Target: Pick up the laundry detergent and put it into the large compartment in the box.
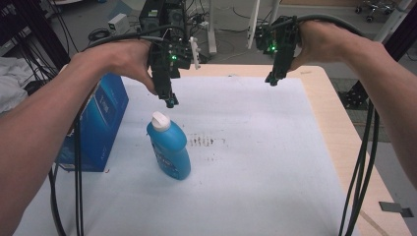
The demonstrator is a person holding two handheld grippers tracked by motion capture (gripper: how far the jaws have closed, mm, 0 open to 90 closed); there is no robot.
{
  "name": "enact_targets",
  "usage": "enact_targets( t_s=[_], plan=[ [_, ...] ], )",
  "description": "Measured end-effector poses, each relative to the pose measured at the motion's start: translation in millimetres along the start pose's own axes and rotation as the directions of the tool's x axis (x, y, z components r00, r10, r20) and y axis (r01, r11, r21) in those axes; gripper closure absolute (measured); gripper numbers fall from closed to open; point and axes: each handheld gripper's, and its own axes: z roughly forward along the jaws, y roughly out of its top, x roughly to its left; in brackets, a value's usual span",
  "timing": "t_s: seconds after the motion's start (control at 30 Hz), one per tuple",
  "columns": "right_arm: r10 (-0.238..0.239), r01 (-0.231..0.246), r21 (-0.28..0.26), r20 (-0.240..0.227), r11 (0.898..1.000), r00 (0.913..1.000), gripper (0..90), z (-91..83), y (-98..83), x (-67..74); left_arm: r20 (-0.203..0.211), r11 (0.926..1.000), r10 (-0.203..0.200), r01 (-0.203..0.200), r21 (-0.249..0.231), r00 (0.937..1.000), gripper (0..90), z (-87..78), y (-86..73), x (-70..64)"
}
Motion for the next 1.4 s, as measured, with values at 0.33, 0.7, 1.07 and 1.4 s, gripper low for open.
enact_targets(
  t_s=[0.33, 0.7, 1.07, 1.4],
  plan=[
    [-0.002, 0.002, 0.003, 0.002, 1.000, 1.0000, 12.4, 2.4, -5.0, 3.9, 0.011, 0.9959, 0.084, -0.083, -0.036, 0.9964, 15.8, -27.4, 4.8, -17.9],
    [0.000, 0.001, 0.022, -0.014, 1.000, 0.9999, 12.4, 13.1, -6.0, 5.3, 0.008, 0.9749, 0.213, -0.212, -0.067, 0.9769, 15.8, -60.4, 7.6, -63.2],
    [-0.010, 0.011, 0.023, -0.015, 1.000, 0.9998, 12.4, 16.0, -2.1, 7.4, 0.055, 0.9526, 0.304, -0.303, -0.032, 0.9511, 15.8, -58.4, 2.8, -85.0],
    [-0.014, 0.015, 0.033, -0.014, 0.999, 0.9998, 12.4, 16.9, -5.4, 11.9, 0.072, 0.9268, 0.375, -0.376, -0.004, 0.9243, 15.8, -39.8, -0.1, -96.6]
  ],
)
